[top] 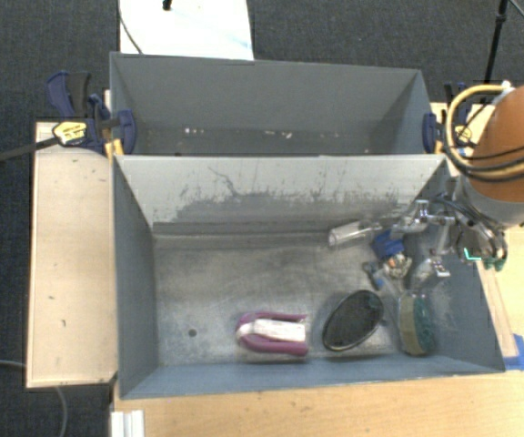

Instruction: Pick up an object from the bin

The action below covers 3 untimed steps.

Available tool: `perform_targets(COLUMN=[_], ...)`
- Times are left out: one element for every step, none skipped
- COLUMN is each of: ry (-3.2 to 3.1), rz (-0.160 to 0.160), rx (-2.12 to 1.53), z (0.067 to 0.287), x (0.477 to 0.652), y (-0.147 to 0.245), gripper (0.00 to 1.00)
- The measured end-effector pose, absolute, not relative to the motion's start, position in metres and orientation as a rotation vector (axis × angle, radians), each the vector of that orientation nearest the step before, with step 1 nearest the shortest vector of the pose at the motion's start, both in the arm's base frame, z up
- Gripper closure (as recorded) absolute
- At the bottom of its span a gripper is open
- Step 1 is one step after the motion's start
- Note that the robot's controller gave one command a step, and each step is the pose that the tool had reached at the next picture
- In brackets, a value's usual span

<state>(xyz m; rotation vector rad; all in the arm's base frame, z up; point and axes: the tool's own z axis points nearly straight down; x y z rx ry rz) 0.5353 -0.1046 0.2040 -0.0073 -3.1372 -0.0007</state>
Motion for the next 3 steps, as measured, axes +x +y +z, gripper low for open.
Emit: perform_targets(ry=[-3.125, -3.133, -3.056], rz=[-0.005, 0.0, 0.003], rx=[0.251, 0.258, 0.761], z=[0.087, 0.09, 0.226], x=[0.487, 0.49, 0.513], y=[-0.037, -0.04, -0.029], gripper=[0.0, 1.0, 1.0])
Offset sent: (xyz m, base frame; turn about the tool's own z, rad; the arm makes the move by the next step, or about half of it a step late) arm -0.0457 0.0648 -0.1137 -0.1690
